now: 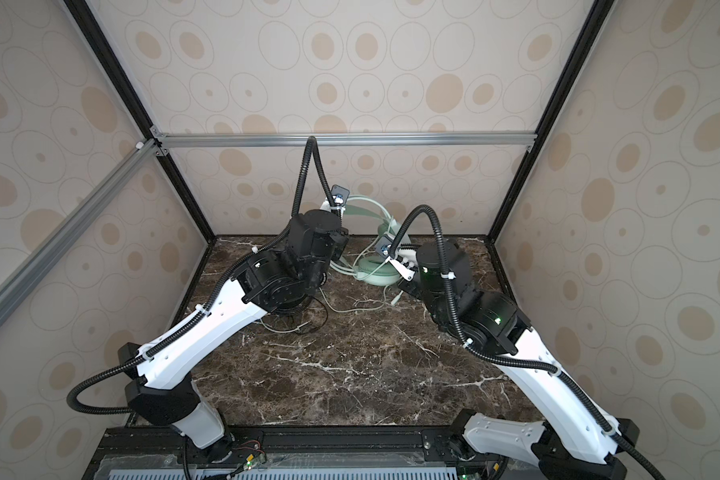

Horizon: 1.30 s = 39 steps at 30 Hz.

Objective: Wrap the headphones

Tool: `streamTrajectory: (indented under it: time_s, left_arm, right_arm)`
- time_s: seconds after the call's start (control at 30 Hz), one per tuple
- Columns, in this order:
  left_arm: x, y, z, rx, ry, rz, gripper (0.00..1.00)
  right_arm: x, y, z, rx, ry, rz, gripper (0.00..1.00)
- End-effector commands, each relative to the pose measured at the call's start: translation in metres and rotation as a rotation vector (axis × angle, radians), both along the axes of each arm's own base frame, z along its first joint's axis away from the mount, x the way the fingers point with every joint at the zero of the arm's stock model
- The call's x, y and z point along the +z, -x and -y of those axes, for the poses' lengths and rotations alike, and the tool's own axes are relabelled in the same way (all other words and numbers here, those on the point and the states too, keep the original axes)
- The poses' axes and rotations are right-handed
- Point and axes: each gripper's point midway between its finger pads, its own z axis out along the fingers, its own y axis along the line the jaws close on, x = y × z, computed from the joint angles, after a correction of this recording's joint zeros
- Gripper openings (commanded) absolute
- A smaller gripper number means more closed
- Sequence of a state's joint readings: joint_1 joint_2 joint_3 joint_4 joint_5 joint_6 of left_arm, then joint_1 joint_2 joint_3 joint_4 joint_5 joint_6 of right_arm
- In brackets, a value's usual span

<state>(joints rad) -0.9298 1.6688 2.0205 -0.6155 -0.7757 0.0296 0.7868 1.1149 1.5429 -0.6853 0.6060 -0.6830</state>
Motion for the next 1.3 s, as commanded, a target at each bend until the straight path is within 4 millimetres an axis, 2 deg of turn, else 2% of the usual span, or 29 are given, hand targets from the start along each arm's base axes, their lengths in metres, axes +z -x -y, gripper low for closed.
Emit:
streamTrajectory:
  time_s: [0.0,0.27,0.57,0.6,0.63,0.67,0.7,0.77,0.9,1.03,1.2,1.27]
  left_arm:
    - [-0.010,0.000,-0.010,-0.059,0.084,-0.115,0.00]
    - [-0.049,0.005,-0.008,-0.158,0.057,-0.289,0.00]
    - [-0.070,0.008,-0.001,-0.215,0.132,-0.382,0.00]
    - [-0.076,0.008,0.001,-0.230,0.154,-0.415,0.00]
    - [-0.082,0.008,0.001,-0.235,0.171,-0.443,0.00]
    - [-0.088,0.009,0.001,-0.238,0.178,-0.465,0.00]
    - [-0.091,0.010,-0.001,-0.235,0.182,-0.479,0.00]
    - [-0.098,0.011,-0.007,-0.215,0.180,-0.499,0.00]
    - [-0.092,0.012,-0.016,-0.217,0.256,-0.497,0.00]
    - [-0.077,0.014,-0.020,-0.243,0.379,-0.492,0.00]
    - [-0.051,0.017,-0.027,-0.264,0.494,-0.466,0.00]
    - [-0.041,0.020,-0.027,-0.278,0.518,-0.455,0.00]
  right_arm:
    - [0.008,-0.006,0.000,-0.002,0.096,0.065,0.10]
    - [0.006,-0.006,-0.023,0.119,0.111,0.049,0.13]
    - [0.006,0.000,-0.043,0.190,0.045,0.008,0.12]
    - [0.007,0.001,-0.042,0.189,0.022,-0.001,0.14]
    - [0.008,0.004,-0.042,0.191,-0.015,-0.006,0.22]
    - [0.009,0.007,-0.043,0.197,-0.056,-0.017,0.34]
    - [0.009,0.011,-0.042,0.205,-0.084,-0.028,0.41]
    - [0.010,0.017,-0.039,0.202,-0.144,-0.045,0.47]
    - [0.016,0.024,-0.024,0.166,-0.268,-0.044,0.62]
    - [0.020,0.026,0.003,0.109,-0.453,-0.039,0.74]
    - [-0.002,0.014,0.035,-0.004,-0.636,-0.073,0.83]
    - [-0.012,0.010,0.040,-0.016,-0.702,-0.103,0.85]
